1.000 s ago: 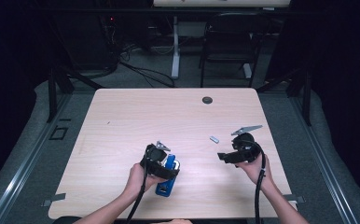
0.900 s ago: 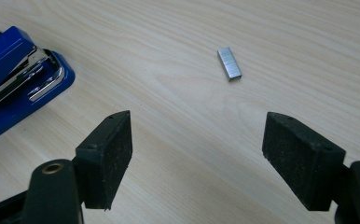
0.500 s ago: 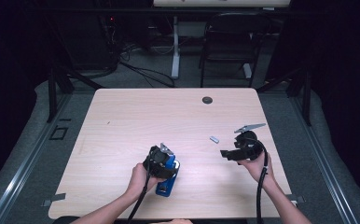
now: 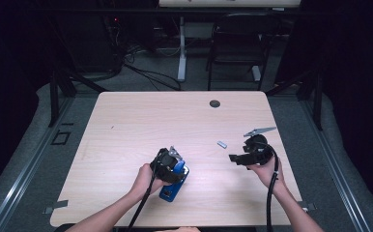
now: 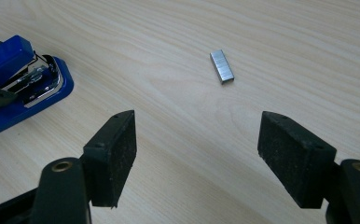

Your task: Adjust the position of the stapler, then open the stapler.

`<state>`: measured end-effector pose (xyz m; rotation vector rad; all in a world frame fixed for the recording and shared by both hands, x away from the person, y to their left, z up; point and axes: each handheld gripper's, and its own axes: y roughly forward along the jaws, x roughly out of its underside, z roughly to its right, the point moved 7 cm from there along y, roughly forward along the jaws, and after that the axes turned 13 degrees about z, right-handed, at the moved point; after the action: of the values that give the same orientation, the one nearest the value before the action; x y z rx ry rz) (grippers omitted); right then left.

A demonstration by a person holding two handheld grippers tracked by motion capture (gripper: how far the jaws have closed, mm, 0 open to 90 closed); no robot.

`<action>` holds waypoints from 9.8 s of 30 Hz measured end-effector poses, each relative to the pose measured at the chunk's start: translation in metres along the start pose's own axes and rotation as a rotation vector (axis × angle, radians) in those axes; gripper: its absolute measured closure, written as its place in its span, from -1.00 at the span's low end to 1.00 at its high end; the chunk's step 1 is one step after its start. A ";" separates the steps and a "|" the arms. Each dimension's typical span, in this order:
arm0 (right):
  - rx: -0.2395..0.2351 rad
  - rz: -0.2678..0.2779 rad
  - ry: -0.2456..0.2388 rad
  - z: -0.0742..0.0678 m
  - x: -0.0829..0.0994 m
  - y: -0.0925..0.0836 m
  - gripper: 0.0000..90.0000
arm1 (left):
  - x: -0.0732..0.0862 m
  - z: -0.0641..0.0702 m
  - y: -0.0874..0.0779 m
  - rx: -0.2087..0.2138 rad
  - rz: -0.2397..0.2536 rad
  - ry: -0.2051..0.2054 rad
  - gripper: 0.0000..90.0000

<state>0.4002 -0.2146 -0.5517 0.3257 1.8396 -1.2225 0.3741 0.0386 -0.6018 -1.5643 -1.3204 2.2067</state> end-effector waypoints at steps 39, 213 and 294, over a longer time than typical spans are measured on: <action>-0.105 -0.042 -0.115 -0.023 0.006 0.013 -0.25 | -0.006 0.002 0.000 0.192 -0.023 0.143 -0.21; -0.130 -0.163 -0.231 -0.073 0.031 0.020 -0.67 | -0.032 0.042 0.026 0.267 0.079 0.352 0.14; -0.301 -0.080 -0.275 -0.118 0.028 0.064 1.00 | -0.040 0.021 -0.024 0.325 0.245 0.423 0.43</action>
<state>0.3622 -0.0911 -0.5974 -0.0808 1.7734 -0.9694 0.3662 0.0191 -0.5548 -1.9865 -0.6484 1.9270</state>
